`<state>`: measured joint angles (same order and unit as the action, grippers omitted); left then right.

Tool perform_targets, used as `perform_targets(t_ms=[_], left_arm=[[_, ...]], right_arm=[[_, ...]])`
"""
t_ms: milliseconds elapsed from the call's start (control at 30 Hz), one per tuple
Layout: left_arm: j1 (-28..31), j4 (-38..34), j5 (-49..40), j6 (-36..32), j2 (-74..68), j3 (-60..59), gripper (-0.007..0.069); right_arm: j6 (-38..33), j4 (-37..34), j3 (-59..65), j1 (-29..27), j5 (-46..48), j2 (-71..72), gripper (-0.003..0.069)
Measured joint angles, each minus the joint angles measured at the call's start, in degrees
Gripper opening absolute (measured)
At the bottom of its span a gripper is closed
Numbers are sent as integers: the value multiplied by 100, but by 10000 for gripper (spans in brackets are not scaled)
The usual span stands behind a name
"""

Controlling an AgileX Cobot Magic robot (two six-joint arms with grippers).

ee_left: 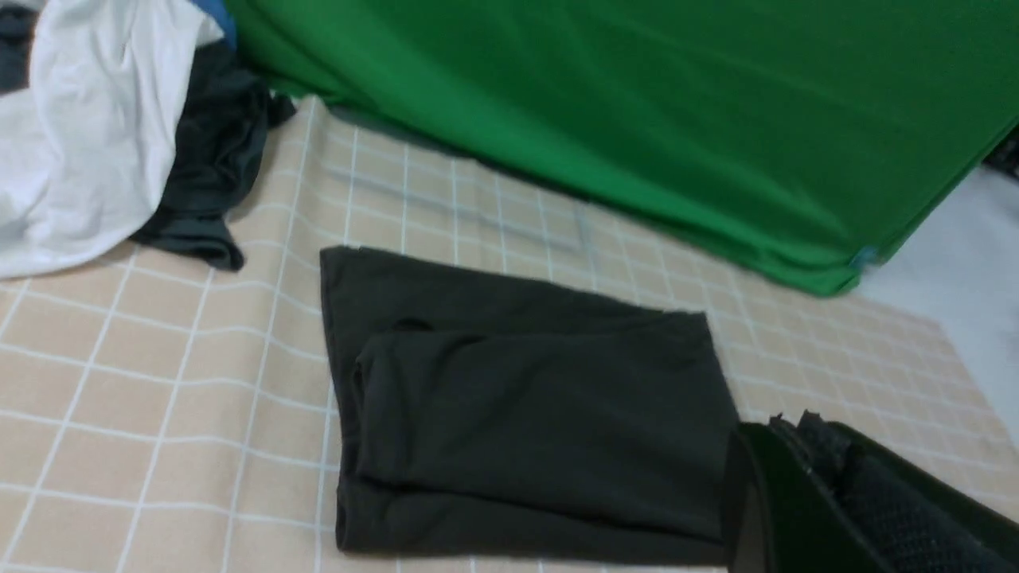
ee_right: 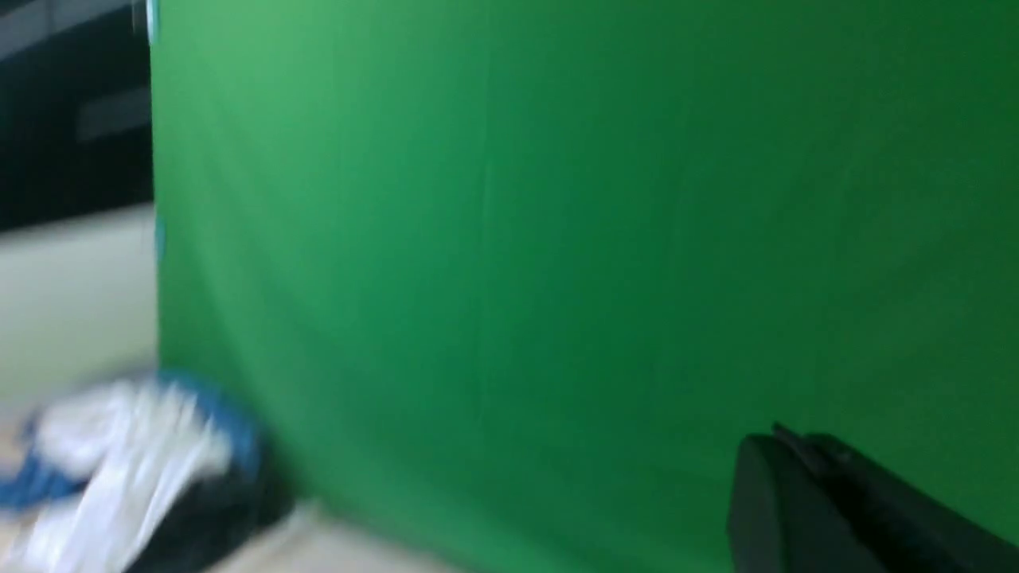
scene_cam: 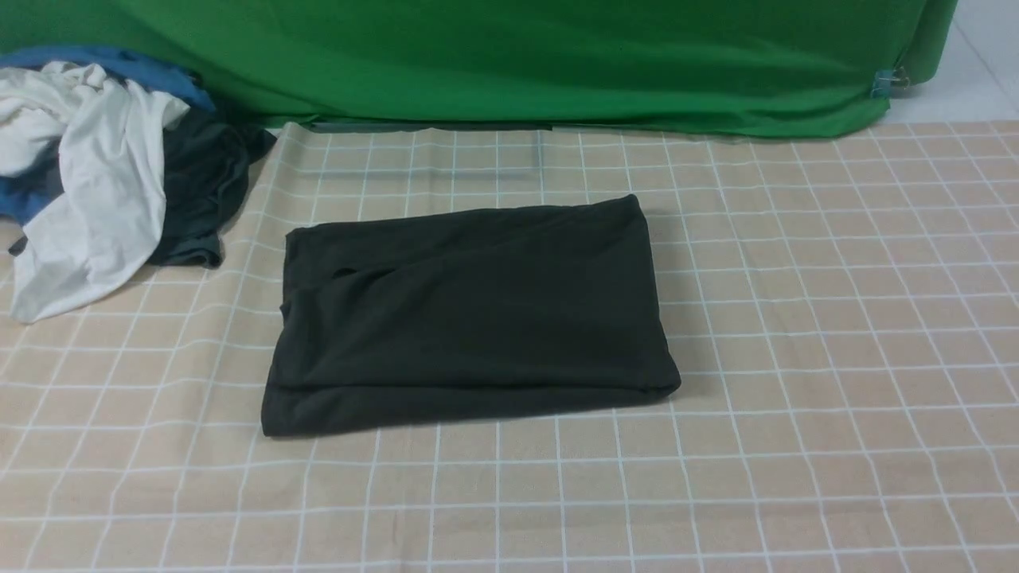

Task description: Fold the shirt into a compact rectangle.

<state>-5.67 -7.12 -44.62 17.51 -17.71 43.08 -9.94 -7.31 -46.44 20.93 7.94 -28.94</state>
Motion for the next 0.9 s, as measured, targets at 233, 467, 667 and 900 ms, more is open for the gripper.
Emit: perform_targets(t_ms=[233, 467, 667, 900], left_arm=[[0, -92, 787, 209, 1053, -1239, 13], [0, -99, 997, 271, 1113, -1738, 13], [0, -35, 933, 271, 1113, -1793, 13], [0, -24, 921, 277, 1113, -1798, 13]], right_arm=[[0, 0, 2047, 0, -2615, 1372, 50], [0, 0, 2488, 0, -2622, 1620, 58], [0, 0, 2514, 0, -1917, 1620, 77], [-18, 0, 2513, 0, -1581, 1620, 99]])
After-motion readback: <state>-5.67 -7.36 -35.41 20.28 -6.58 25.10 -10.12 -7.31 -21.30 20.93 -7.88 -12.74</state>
